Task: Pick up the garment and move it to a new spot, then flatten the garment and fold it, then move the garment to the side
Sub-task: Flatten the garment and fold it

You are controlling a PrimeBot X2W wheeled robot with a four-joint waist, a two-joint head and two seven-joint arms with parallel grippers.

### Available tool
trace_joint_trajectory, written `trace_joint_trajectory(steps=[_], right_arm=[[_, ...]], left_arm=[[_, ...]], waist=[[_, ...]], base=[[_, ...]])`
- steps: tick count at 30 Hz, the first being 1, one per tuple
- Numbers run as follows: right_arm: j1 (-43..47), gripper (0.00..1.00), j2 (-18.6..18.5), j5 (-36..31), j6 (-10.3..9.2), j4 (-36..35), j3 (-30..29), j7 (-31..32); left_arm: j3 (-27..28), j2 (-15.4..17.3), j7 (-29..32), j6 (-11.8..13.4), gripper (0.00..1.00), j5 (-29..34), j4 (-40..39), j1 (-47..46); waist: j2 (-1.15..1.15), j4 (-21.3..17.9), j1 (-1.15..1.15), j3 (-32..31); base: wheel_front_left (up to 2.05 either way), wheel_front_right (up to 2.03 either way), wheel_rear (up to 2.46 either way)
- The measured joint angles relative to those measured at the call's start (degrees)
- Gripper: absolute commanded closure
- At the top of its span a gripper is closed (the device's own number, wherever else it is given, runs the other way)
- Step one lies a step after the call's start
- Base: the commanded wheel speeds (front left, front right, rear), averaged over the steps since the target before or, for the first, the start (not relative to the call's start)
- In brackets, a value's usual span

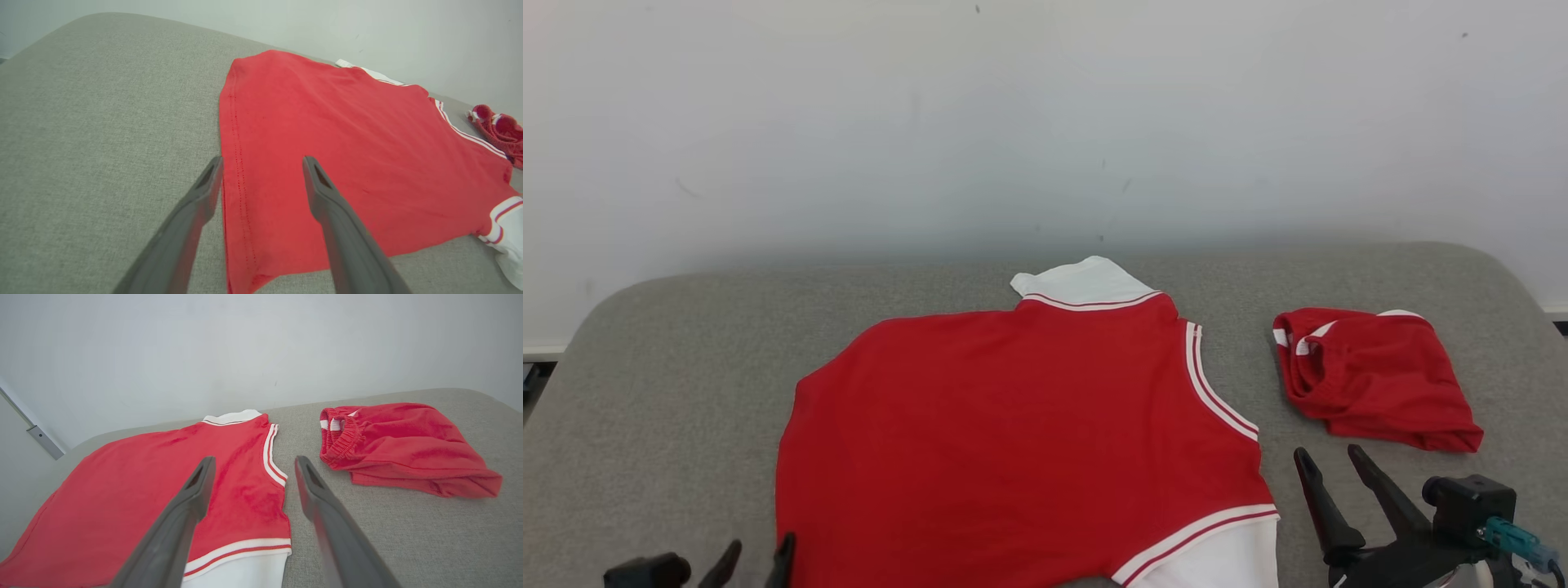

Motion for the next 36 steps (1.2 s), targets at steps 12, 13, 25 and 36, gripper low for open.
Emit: trace_joint_trajectory(steps=[12, 13, 25, 36], right_arm=[[-1.31, 0.0, 0.58, -2.64, -0.52, 0.04, -2.79, -2.83], [-1.31, 0.0, 0.65, -2.94, -0.54, 0.08, -3.09, -2.88], [-1.0, 0.0, 0.13, -9.29, -1.02, 1.81, -4.8, -3.8], [0.26, 0.0, 0.04, -12.66, -1.08, 1.42, -6.23, -3.86]], left_arm=[[8.11, 0.07, -0.08, 0.98, 0.0, 3.77, -4.99, 3.85], [8.83, 0.05, -0.08, 0.99, 0.0, 3.92, -5.49, 4.19], [15.48, -1.15, -0.08, 1.0, 0.0, 13.43, -5.05, 8.17], [19.92, -3.25, -0.08, 1.0, 0.0, 18.97, -5.16, 9.82]], waist=[[0.0, -2.57, 0.0, 0.22], [0.0, -2.8, 0.0, 0.26], [0.0, -5.03, 0.0, 0.68], [0.0, -5.86, -0.01, 0.83]], base=[[0.0, 0.0, 0.0], [0.0, 0.0, 0.0], [0.0, 0.0, 0.0], [0.0, 0.0, 0.0]])
